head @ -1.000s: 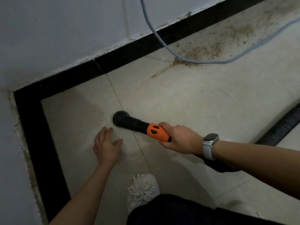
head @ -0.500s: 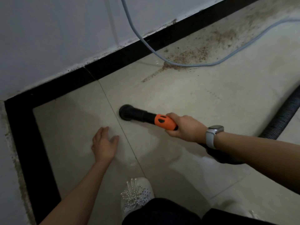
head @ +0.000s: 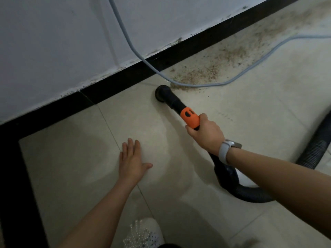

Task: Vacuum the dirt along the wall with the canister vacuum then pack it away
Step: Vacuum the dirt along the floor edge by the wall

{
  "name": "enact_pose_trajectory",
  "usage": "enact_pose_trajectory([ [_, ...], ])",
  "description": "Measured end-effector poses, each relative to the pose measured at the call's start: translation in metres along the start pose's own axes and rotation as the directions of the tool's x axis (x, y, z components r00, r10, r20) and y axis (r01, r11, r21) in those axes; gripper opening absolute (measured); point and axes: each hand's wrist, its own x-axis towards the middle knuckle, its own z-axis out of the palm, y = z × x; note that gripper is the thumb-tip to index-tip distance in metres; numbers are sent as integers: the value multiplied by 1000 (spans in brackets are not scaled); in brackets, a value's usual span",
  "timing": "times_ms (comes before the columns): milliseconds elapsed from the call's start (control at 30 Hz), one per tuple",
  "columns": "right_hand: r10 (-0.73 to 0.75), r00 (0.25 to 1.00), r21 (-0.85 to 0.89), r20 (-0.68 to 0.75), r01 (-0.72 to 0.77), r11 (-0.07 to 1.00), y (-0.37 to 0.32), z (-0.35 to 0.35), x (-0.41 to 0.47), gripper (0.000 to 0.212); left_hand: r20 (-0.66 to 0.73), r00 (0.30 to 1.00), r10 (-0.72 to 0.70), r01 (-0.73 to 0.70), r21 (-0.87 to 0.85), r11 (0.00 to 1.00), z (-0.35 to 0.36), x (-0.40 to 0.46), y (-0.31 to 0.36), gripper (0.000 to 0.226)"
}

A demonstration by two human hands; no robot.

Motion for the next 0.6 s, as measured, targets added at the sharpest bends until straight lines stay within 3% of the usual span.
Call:
enact_pose_trajectory([
  [200, -192, 973, -64, 130, 201, 977, -15, 28, -21, 40, 14, 1000, -6, 6, -5, 1000, -1, -2, 0, 99],
  [433, -249, 940, 81, 231, 236, 968, 7, -1, -20, 48, 36, 998, -47, 47, 4, 999, -6, -2, 8, 98],
  [600, -130, 989, 2, 66, 131, 991, 30, -23, -12, 46, 49, 995, -83, 84, -5, 996, -8, -1, 16, 99],
])
